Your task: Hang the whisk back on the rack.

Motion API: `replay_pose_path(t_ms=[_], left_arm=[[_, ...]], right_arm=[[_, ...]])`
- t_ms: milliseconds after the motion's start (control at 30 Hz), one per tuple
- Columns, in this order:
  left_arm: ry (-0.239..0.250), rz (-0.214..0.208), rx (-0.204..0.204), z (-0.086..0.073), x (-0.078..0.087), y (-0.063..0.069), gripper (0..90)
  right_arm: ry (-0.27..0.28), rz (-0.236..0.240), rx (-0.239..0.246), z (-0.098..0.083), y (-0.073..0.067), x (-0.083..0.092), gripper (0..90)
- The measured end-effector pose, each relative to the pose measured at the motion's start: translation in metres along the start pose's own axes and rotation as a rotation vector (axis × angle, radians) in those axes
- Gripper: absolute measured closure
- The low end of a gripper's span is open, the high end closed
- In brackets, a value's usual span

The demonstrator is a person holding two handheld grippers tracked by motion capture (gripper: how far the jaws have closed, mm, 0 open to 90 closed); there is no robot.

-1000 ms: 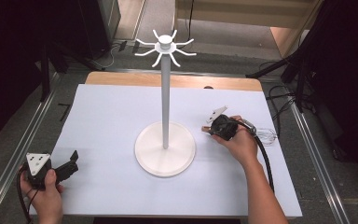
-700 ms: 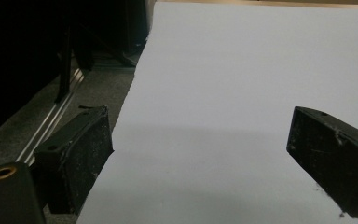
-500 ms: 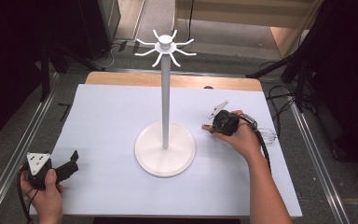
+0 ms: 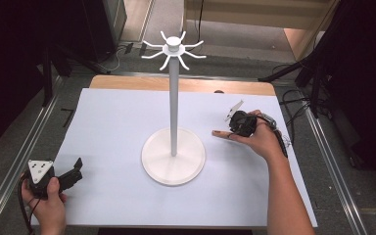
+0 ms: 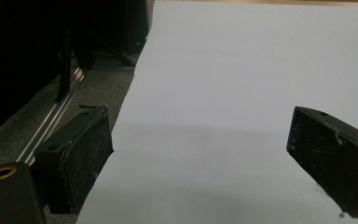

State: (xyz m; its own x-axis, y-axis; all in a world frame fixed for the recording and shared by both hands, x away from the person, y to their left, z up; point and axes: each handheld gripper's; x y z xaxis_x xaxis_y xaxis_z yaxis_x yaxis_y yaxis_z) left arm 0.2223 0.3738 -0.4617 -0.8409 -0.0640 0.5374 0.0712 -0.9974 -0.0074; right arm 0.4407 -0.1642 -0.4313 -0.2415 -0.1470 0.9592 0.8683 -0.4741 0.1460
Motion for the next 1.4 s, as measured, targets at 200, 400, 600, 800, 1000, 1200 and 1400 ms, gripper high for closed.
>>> replay_pose_path(t_ms=[200,400,600,800,1000,1200,1400], left_arm=[[-0.002,0.0,-0.003,0.0,0.0,0.0,7.3],[-0.003,0.0,-0.004,0.0,0.0,0.0,7.3],[-0.005,0.001,-0.006,0.0,0.0,0.001,7.4],[-0.006,0.0,-0.007,0.0,0.0,0.001,7.4],[-0.006,-0.001,-0.007,0.0,0.0,0.001,7.4],[-0.003,0.0,-0.008,0.0,0.0,0.001,7.9],[-0.002,-0.002,-0.009,0.0,0.0,0.001,7.9]], right_arm=[[0.012,0.013,-0.022,-0.008,0.009,-0.003,69.0],[-0.005,0.039,-0.045,-0.016,0.013,-0.005,64.3],[-0.019,0.047,-0.034,-0.018,0.014,-0.007,61.8],[-0.051,0.042,-0.042,-0.019,0.015,-0.013,61.5],[-0.053,0.063,-0.072,-0.02,0.018,-0.014,60.4],[-0.064,0.071,-0.083,-0.02,0.018,-0.015,60.2],[-0.061,0.075,-0.049,-0.019,0.016,-0.014,68.9]])
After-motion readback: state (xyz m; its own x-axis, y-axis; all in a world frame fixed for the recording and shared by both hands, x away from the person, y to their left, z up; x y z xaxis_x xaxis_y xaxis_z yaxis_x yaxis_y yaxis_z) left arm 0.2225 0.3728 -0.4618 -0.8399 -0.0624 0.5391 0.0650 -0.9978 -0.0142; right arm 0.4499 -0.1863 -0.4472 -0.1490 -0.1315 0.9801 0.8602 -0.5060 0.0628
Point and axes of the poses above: each handheld gripper's, and its own axes: x roughly backward along the jaws, z roughly out of its top, y roughly to its right, and after that the axes turned 6 degrees about -y, right-handed
